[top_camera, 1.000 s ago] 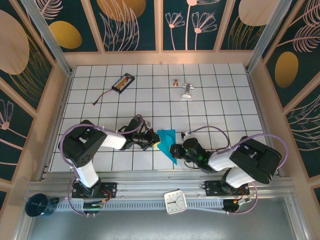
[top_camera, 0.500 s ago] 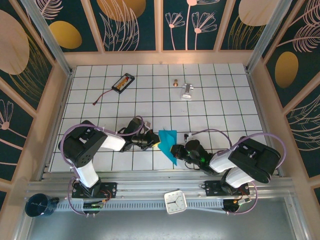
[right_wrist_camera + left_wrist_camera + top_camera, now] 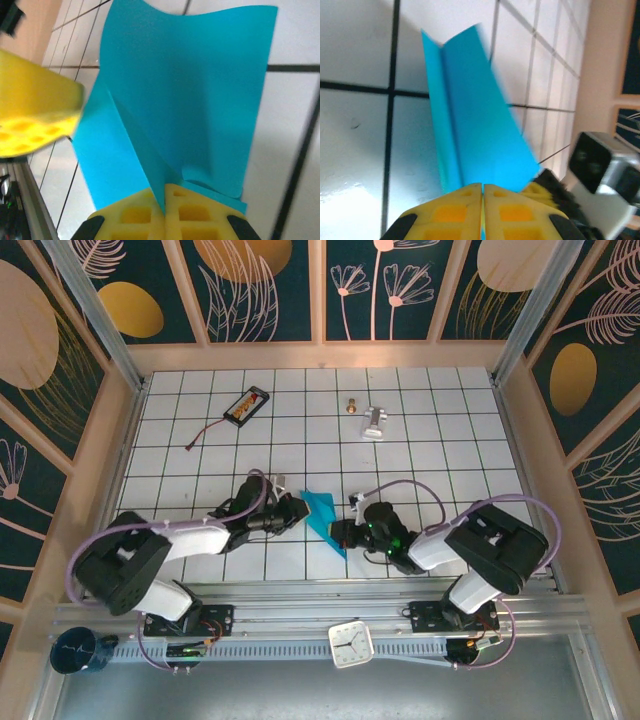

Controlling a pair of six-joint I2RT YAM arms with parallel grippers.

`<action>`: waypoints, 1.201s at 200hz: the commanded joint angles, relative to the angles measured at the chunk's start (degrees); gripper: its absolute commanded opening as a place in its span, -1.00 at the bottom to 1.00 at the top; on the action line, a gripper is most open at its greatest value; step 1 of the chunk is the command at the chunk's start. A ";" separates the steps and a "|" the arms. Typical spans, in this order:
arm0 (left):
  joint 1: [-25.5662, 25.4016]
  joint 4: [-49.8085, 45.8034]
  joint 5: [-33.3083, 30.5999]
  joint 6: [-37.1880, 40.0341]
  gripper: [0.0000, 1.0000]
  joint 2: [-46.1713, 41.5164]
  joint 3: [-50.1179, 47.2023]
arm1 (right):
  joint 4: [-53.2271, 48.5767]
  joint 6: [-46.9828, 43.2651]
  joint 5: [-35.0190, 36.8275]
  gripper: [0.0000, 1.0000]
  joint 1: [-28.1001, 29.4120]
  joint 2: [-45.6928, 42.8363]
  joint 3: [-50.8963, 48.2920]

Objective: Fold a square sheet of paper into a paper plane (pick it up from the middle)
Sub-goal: Perform the fourth fold on the wing at the bottom-center of the table.

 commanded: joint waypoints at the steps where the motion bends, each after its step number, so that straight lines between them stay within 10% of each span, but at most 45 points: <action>1: 0.44 -4.84 -3.28 0.69 -0.88 -2.57 -1.09 | -2.57 -9.94 -9.00 -1.00 -1.23 2.94 3.65; 240: 1.11 0.74 -3.63 2.35 -1.00 11.59 -3.40 | 13.40 9.28 -6.80 -1.00 -0.89 12.73 -0.37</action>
